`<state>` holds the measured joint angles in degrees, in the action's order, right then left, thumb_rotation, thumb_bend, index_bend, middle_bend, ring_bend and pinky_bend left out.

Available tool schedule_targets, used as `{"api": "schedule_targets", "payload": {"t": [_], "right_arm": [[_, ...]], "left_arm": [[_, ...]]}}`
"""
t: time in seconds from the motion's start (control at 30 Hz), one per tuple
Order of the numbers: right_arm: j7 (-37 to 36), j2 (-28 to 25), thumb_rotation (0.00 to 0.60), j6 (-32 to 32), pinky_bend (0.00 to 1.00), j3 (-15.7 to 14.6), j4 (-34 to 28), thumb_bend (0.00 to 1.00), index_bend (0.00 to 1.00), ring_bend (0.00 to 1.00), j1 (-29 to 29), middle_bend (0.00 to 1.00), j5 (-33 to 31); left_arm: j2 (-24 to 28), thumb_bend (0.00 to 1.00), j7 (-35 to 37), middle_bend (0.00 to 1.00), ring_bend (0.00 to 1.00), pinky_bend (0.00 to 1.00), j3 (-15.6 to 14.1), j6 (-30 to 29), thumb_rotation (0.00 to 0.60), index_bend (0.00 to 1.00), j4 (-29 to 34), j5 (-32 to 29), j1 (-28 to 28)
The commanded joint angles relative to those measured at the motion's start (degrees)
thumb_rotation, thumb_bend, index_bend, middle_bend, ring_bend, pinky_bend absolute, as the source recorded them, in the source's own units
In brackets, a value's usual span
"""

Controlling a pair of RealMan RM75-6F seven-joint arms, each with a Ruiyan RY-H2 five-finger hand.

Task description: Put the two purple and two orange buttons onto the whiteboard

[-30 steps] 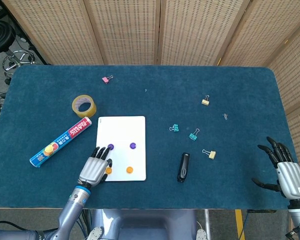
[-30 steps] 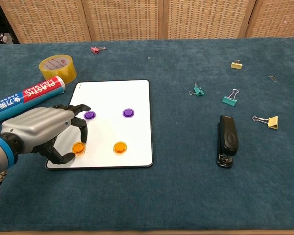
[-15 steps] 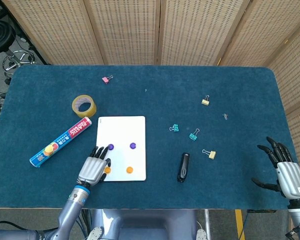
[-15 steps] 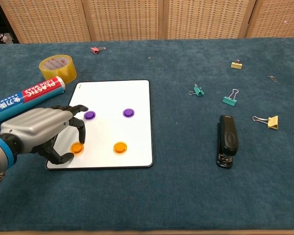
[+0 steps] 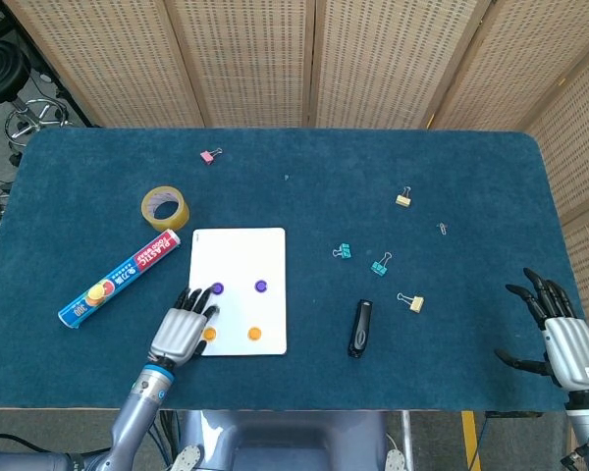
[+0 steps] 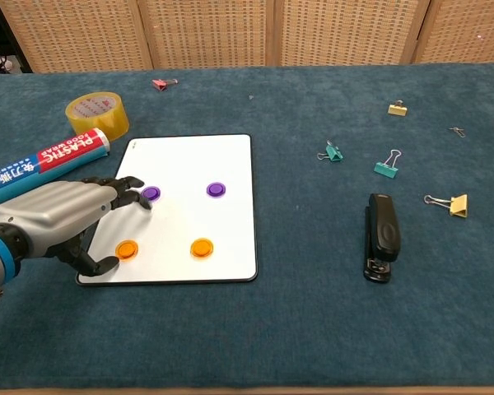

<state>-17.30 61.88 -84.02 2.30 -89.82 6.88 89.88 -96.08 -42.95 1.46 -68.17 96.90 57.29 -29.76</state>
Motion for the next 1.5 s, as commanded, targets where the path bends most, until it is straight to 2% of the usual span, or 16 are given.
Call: {"api": "schedule_targets", "payload": {"t": [0.03, 0.23, 0.33, 0.47, 0.53, 0.63, 0.8, 0.93, 1.07, 1.13, 1.27, 1.5], "right_arm": [[0.03, 0.01, 0.600, 0.02, 0.00, -0.02, -0.01, 0.06, 0.17, 0.00, 0.01, 0.00, 0.03], [0.27, 0.04, 0.600, 0.05, 0.00, -0.07, -0.11, 0.06, 0.17, 0.00, 0.01, 0.00, 0.13], [0.32, 0.05, 0.600, 0.08, 0.00, -0.09, -0.14, 0.06, 0.17, 0.00, 0.03, 0.00, 0.19], [0.39, 0.05, 0.600, 0.08, 0.00, -0.12, -0.21, 0.06, 0.17, 0.00, 0.04, 0.00, 0.27], [0.52, 0.07, 0.600, 0.07, 0.00, -0.16, -0.26, 0.06, 0.17, 0.00, 0.03, 0.00, 0.34], [0.74, 0.12, 0.600, 0.02, 0.00, -0.24, -0.41, 0.06, 0.17, 0.00, 0.03, 0.00, 0.52], [1.57, 0.31, 0.600, -0.25, 0.00, -0.33, -0.78, 0.06, 0.17, 0.00, 0.00, 0.00, 0.93], [2.81, 0.48, 0.600, -0.87, 0.00, -0.27, -0.83, 0.06, 0.13, 0.00, -0.17, 0.00, 1.21], [5.29, 1.04, 0.600, -2.69, 0.00, 0.24, 0.10, 0.03, 0.02, 0.00, -0.49, 0.00, 1.85], [6.94, 1.60, 0.600, -3.86, 0.00, 0.52, 0.84, 0.00, 0.00, 0.00, -0.74, 0.00, 2.23], [8.06, 2.52, 0.600, -5.85, 0.00, 0.88, 1.66, 0.00, 0.00, 0.00, -1.11, 0.00, 3.13], [8.69, 2.71, 0.600, -6.49, 0.00, 0.98, 1.65, 0.00, 0.00, 0.00, -1.33, 0.00, 3.24]], "left_arm": [[0.53, 0.35, 0.17, 0.00, 0.00, 0.00, -0.10, -0.38, 0.600, 0.18, 0.62, 0.30, 0.16], [2.56, 0.35, 2.15, 0.00, 0.00, 0.00, 0.18, -1.24, 0.600, 0.15, 2.63, 1.53, 0.71], [4.29, 0.35, 4.15, 0.00, 0.00, 0.00, 0.27, -1.95, 0.600, 0.10, 4.05, 3.22, 1.23], [7.98, 0.34, 7.76, 0.00, 0.00, 0.00, -0.30, -2.61, 0.600, 0.01, 5.83, 6.92, 2.07], [10.08, 0.32, 10.70, 0.00, 0.00, 0.00, -0.76, -2.83, 0.600, 0.00, 6.06, 9.77, 2.54], [13.76, 0.25, 16.28, 0.00, 0.00, 0.00, -1.71, -3.29, 0.600, 0.00, 5.64, 14.43, 3.49], [19.49, 0.06, 29.60, 0.00, 0.00, 0.00, -4.11, -5.41, 0.600, 0.00, 2.04, 24.67, 5.26], [22.68, 0.00, 37.56, 0.00, 0.00, 0.00, -5.88, -9.14, 0.600, 0.00, -1.49, 30.36, 7.36], [25.71, 0.00, 41.49, 0.00, 0.00, 0.00, -6.56, -14.86, 0.600, 0.00, -2.93, 31.25, 11.41], [26.97, 0.00, 41.71, 0.00, 0.00, 0.00, -6.83, -16.93, 0.600, 0.00, -2.78, 30.82, 13.29], [28.69, 0.00, 40.95, 0.00, 0.00, 0.00, -6.79, -19.92, 0.600, 0.00, -2.18, 28.82, 16.67], [31.24, 0.00, 41.88, 0.00, 0.00, 0.00, -6.87, -21.22, 0.600, 0.00, -0.85, 26.29, 20.40]]}}
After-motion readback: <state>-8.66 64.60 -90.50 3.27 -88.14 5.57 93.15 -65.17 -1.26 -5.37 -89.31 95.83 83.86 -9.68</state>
